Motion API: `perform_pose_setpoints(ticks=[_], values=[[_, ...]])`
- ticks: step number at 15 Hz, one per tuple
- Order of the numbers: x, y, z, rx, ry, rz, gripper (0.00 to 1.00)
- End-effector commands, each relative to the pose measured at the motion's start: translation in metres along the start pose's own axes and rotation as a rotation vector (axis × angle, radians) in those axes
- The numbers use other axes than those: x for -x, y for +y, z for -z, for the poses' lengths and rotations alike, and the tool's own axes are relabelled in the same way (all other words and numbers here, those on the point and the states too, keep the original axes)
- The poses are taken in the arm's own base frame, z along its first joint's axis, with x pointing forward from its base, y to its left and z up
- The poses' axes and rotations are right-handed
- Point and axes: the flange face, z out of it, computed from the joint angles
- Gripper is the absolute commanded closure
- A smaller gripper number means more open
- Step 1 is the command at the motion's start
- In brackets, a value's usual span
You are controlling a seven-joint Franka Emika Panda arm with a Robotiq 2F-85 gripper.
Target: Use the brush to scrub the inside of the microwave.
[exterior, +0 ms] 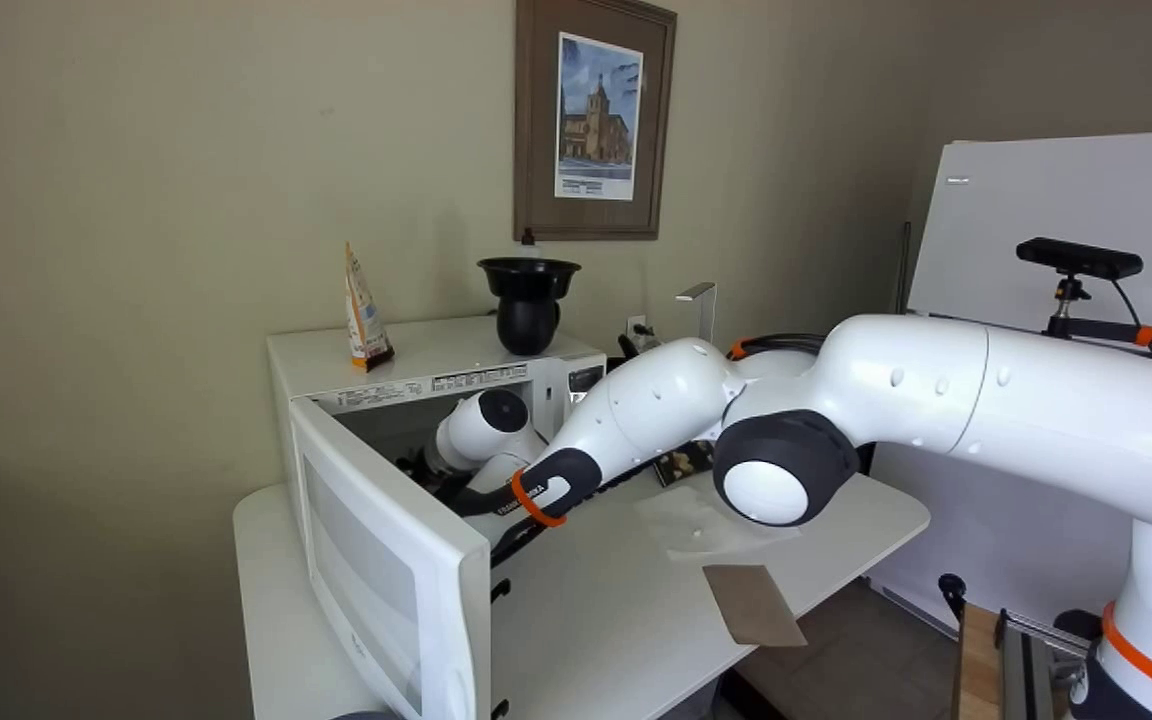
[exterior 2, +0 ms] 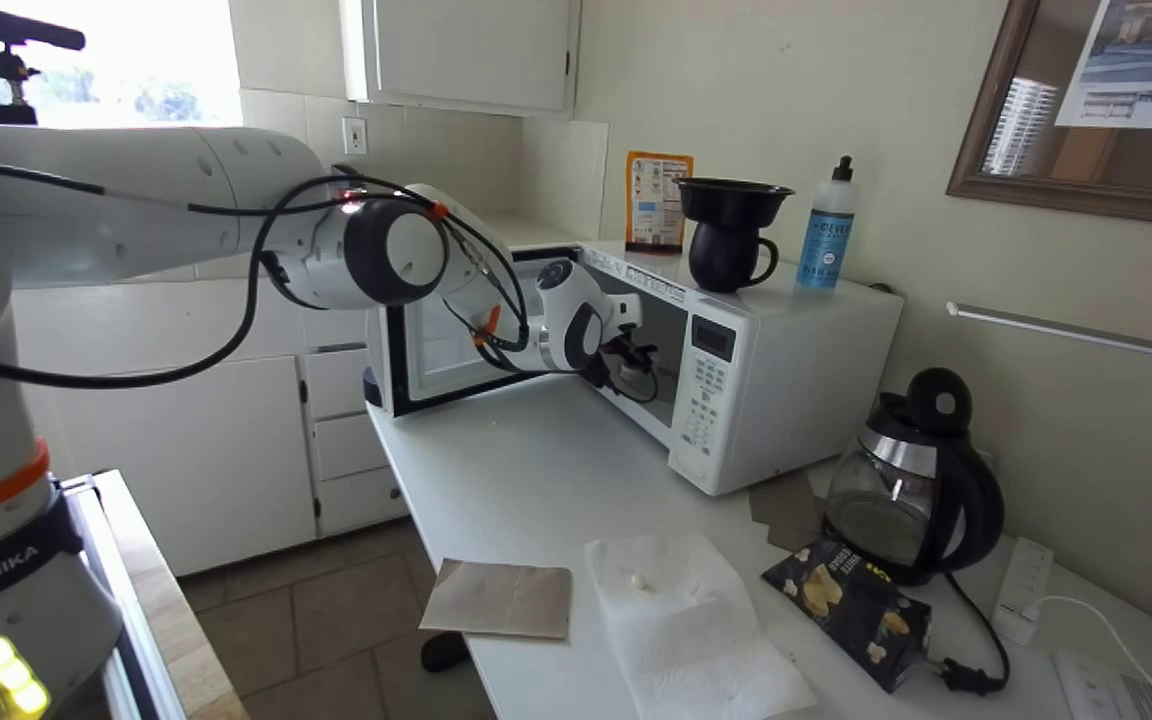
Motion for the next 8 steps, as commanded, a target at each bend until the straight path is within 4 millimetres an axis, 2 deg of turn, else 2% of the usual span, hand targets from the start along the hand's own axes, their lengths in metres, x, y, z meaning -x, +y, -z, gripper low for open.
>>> perform_pose_setpoints(ticks=[1,5,8], values=[[0.005,0.004,0.006,-0.006,0.029,-0.022,0.81],[0.000,0.018,0.018,-0.026,0.131,-0.029,0.81],[0.005,0.025,0.026,-0.028,0.128,-0.017,0.81]])
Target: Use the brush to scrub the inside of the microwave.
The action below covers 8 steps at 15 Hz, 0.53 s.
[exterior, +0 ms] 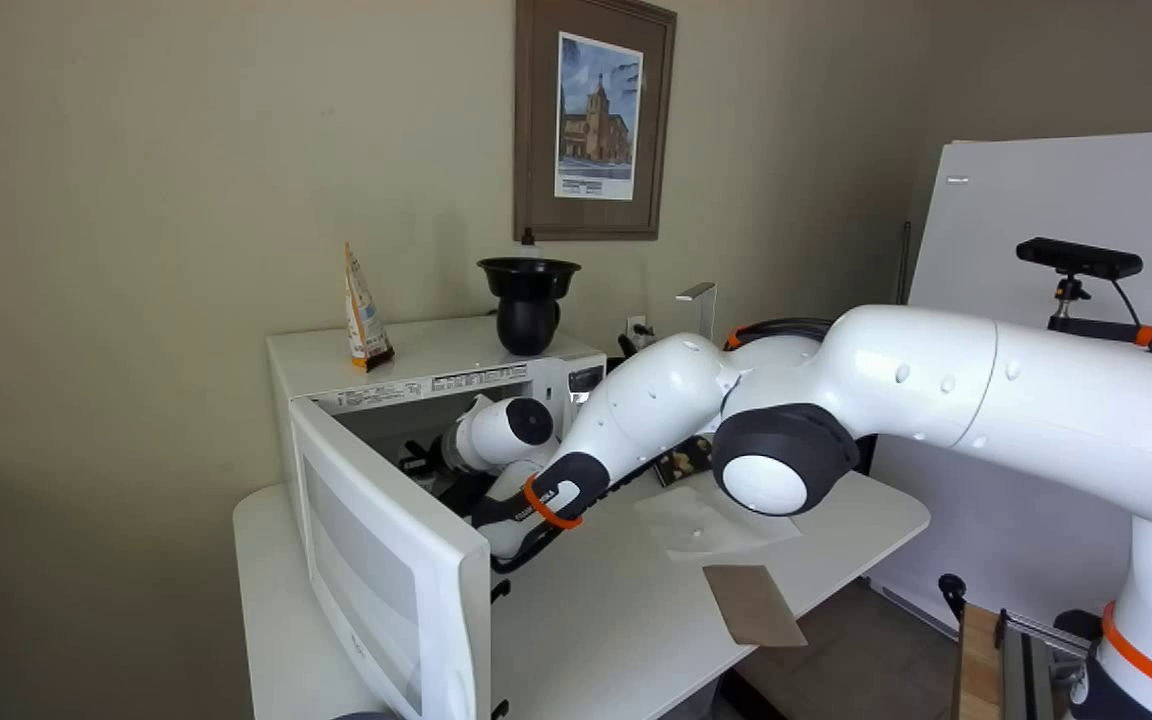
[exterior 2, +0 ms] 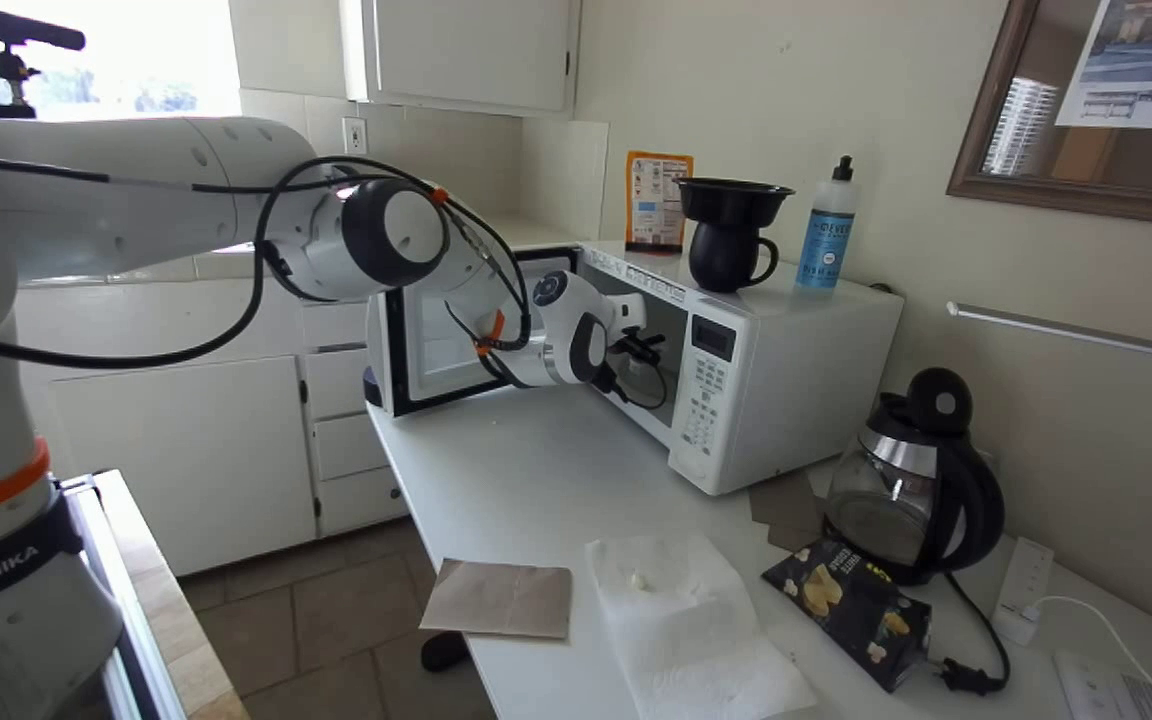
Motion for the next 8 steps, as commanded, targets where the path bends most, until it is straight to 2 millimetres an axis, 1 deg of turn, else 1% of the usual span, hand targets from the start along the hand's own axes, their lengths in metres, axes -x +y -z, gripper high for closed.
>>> perform_pose_setpoints(ticks=[1,4,8], values=[[0.004,0.006,0.017,0.010,-0.020,-0.005,0.81],[0.012,0.008,0.032,0.002,-0.050,0.013,0.81],[0.014,0.007,0.058,-0.015,-0.052,0.075,0.81]])
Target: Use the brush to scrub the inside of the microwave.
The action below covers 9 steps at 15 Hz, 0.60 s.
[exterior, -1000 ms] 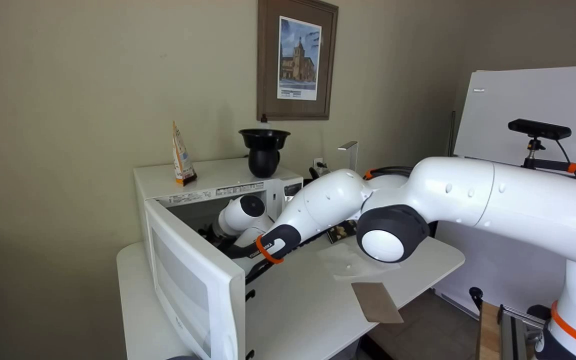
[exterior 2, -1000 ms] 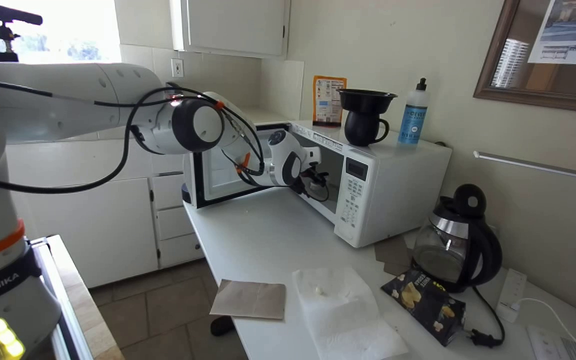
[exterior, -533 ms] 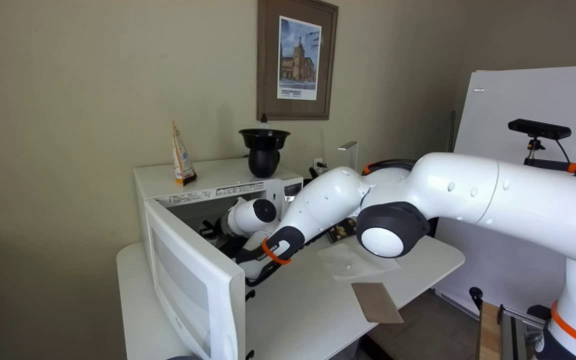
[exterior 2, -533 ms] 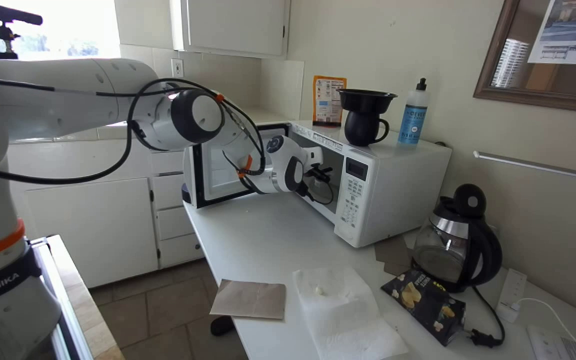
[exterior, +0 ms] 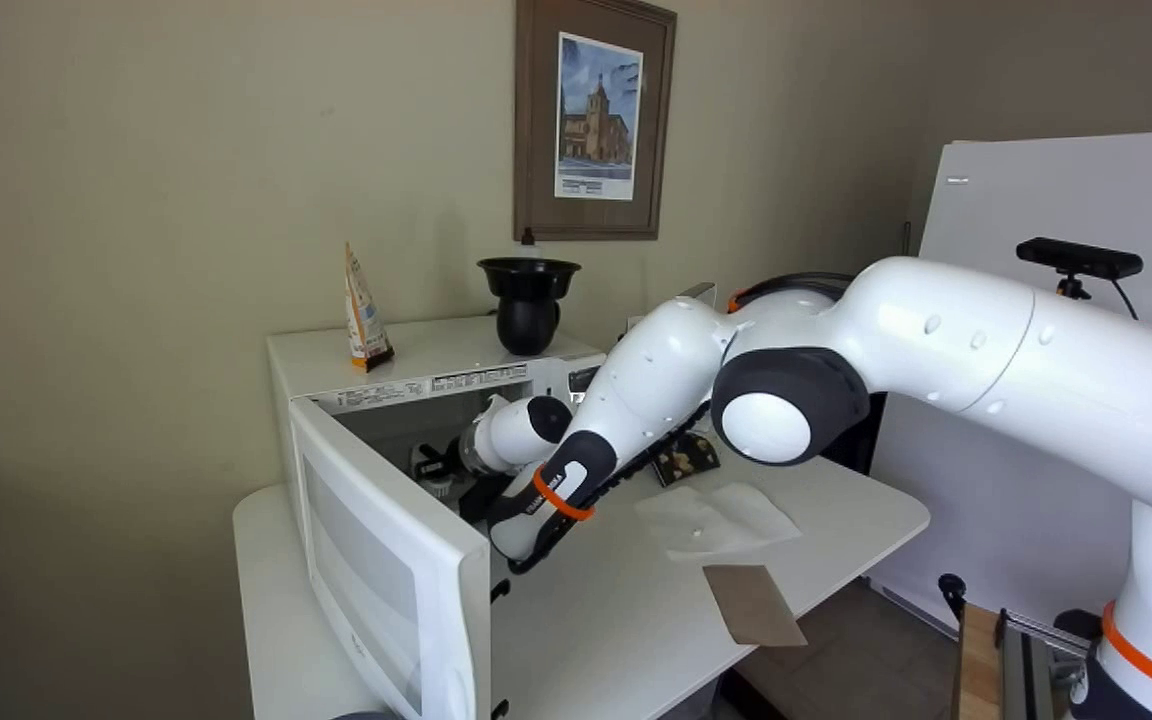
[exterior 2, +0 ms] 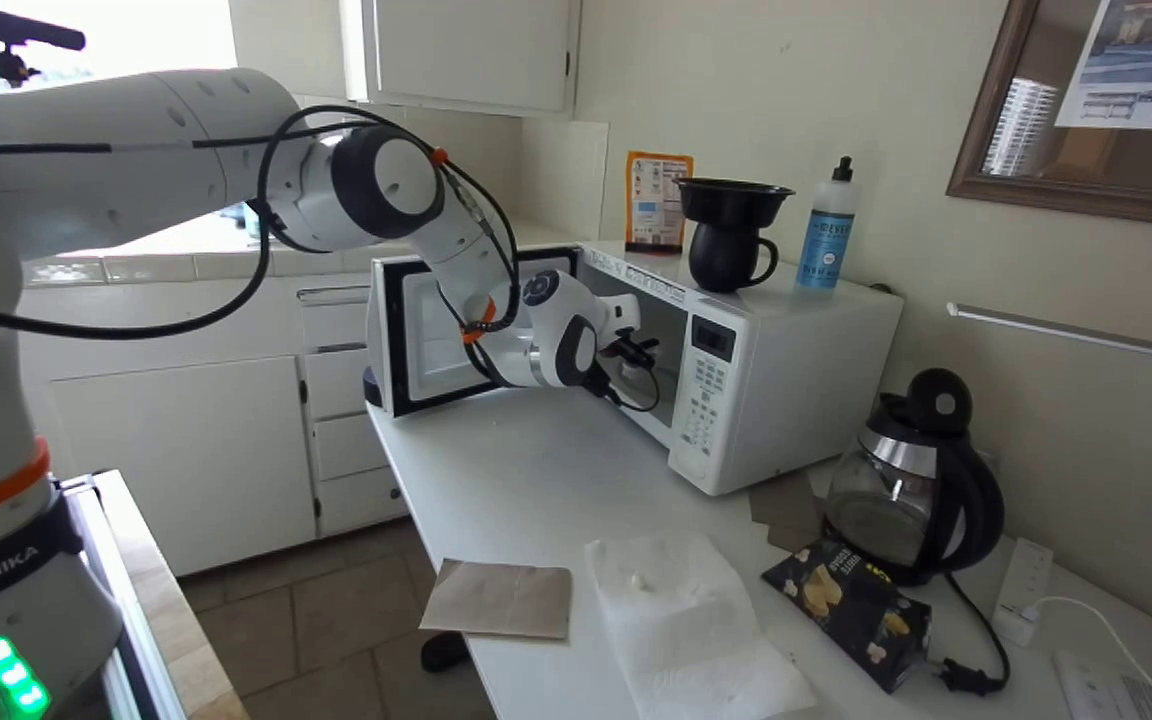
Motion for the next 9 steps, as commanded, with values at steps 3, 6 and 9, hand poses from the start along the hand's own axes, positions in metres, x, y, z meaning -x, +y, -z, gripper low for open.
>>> perform_pose_setpoints(ticks=[3,6,9], values=[[0.004,0.002,0.051,0.002,-0.052,0.082,0.81],[0.007,0.011,0.075,0.011,-0.089,0.097,0.81],[0.012,0.014,0.102,-0.014,-0.134,0.088,0.81]])
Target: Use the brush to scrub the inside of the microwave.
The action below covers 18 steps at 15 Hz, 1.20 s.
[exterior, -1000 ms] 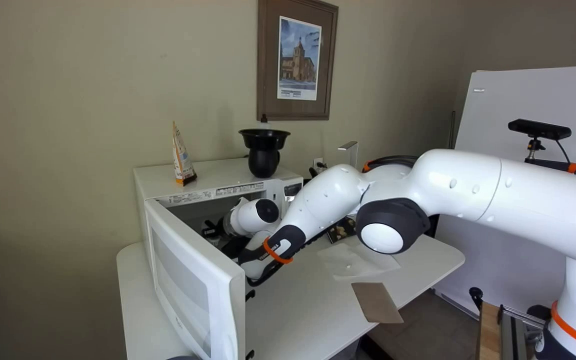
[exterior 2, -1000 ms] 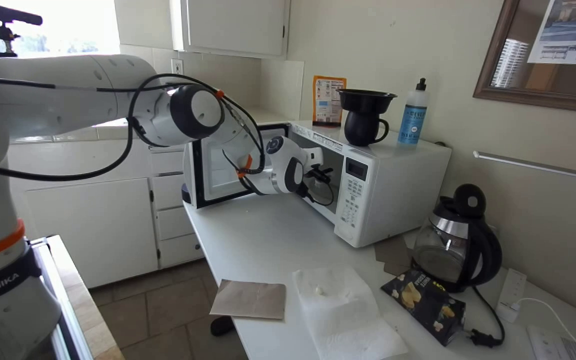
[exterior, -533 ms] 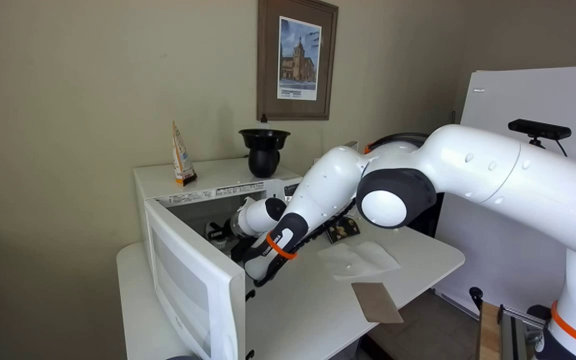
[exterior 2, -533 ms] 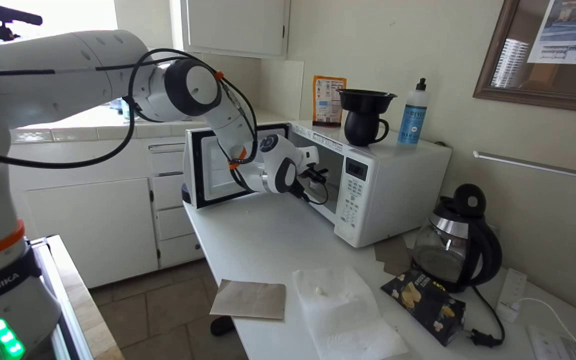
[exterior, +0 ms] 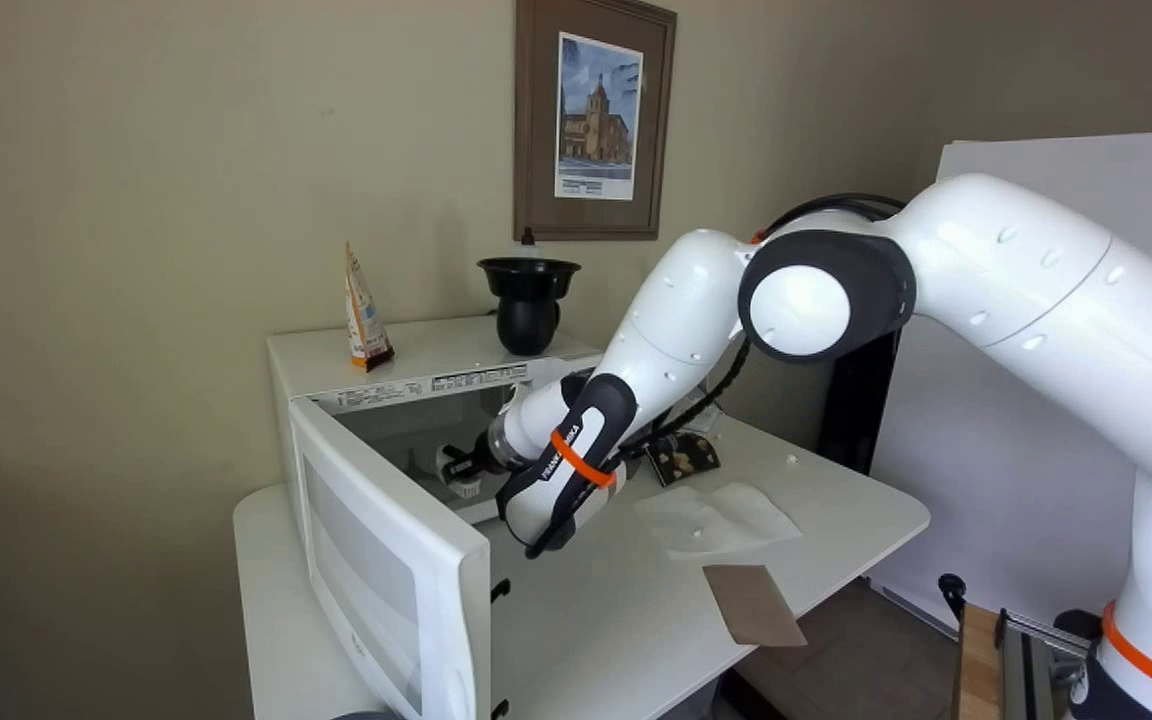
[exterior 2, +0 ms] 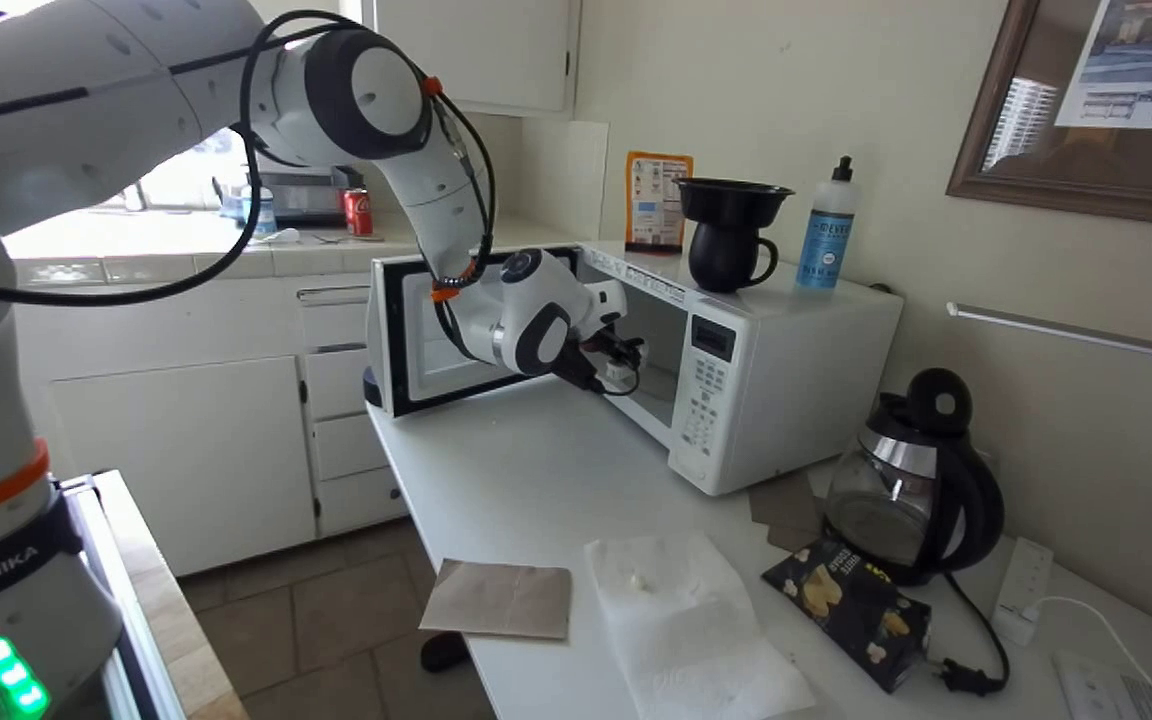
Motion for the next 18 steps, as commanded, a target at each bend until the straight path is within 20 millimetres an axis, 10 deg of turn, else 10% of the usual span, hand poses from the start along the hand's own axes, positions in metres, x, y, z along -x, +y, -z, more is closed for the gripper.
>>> perform_pose_setpoints(ticks=[1,6,18], values=[[0.011,-0.001,0.049,-0.045,-0.060,-0.008,0.81],[0.031,0.015,0.105,-0.031,-0.126,-0.070,0.81],[0.107,0.158,0.215,0.538,-0.182,-0.405,0.81]])
